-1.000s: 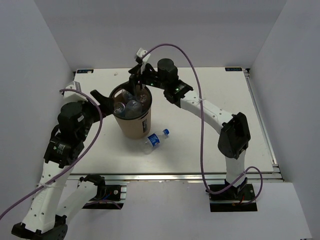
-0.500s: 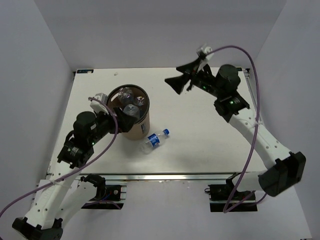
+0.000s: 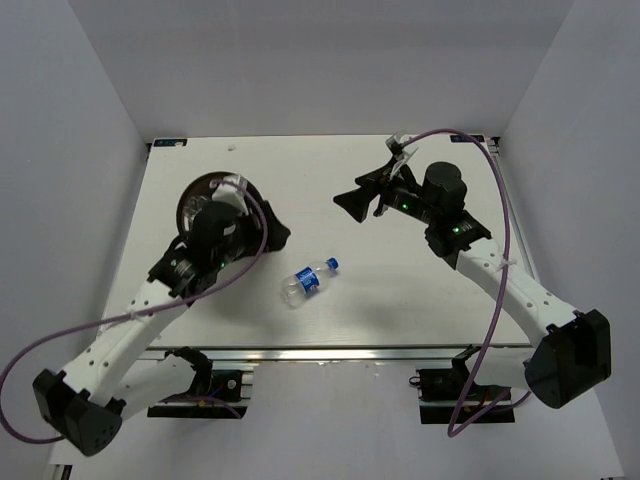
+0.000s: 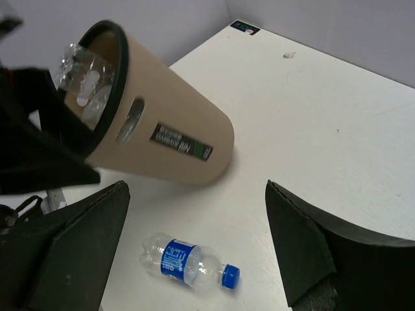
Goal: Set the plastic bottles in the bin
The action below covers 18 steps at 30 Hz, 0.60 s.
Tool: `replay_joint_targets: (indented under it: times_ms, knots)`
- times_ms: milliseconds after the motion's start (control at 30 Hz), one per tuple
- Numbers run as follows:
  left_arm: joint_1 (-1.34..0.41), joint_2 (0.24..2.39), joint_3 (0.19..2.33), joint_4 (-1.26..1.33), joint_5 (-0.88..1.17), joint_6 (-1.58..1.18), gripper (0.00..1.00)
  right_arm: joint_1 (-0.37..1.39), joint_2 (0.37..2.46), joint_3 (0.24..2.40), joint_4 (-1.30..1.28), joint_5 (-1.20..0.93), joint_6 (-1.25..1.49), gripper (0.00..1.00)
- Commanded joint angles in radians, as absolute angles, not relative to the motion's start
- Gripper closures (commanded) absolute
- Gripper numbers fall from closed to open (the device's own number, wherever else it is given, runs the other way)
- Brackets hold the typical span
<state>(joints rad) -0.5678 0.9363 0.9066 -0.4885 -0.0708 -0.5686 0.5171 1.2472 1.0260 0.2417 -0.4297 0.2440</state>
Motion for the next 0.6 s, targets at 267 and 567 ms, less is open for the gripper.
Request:
replay_joint_targets:
  times_ms: [267,567]
  knots:
    - [-0.543,1.351,1.449,-0.64,-0.505,-0.495,0.02,0.469,1.243,1.08,0.245,-0.431,0.209,0.11]
    - [-0.416,1.433,1.427,-0.6,-0.387,-0.489,0.02,0.414,1.227,1.051,0.242,-0.439,0.203,0.11]
